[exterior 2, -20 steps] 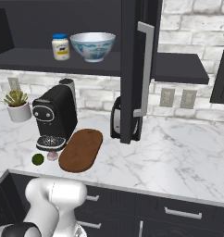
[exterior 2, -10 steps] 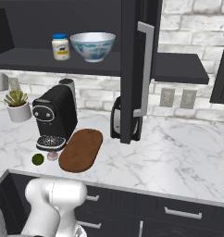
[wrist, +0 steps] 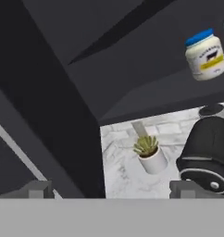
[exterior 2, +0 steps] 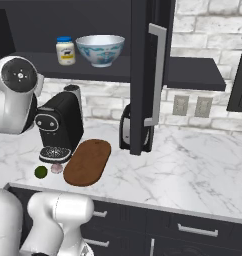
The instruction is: Open the cabinet. Place the bowl and condiment on the counter. Then place the lime and garlic on the cutting board.
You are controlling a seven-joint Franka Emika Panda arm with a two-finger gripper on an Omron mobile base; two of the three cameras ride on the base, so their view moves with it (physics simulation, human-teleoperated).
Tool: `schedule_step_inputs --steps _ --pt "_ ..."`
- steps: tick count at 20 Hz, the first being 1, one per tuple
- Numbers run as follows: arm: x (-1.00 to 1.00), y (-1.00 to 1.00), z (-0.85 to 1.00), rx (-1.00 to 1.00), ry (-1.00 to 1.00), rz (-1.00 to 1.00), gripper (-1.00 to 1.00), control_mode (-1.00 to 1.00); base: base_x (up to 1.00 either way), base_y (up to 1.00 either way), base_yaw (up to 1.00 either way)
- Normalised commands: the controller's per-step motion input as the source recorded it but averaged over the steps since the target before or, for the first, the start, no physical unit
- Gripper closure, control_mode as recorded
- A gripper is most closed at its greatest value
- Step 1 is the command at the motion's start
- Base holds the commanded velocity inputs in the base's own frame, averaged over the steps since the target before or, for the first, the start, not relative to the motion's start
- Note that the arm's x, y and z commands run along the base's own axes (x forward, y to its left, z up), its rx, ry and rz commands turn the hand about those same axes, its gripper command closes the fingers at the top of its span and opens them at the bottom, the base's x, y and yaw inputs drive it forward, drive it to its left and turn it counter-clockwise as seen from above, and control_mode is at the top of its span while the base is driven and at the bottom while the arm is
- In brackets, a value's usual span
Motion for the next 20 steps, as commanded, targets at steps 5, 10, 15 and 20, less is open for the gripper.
schedule_step_inputs --steps 5,10,15,20 --pt "0.95 0.74 -0.03 0.1 0.3 0.23 -1.0 -1.0 0.0 0.0 0.0" --pt "0.3 0.99 -0.1 0.01 0.28 0.39 -1.0 -1.0 0.0 0.0 0.0" --pt "-0.31 1.0 -0.21 0.0 0.11 0.54 -1.0 -1.0 0.0 0.0 0.0" --pt "-0.78 1.0 -0.33 -0.05 -0.08 0.37 -1.0 -1.0 0.0 0.0 0.0"
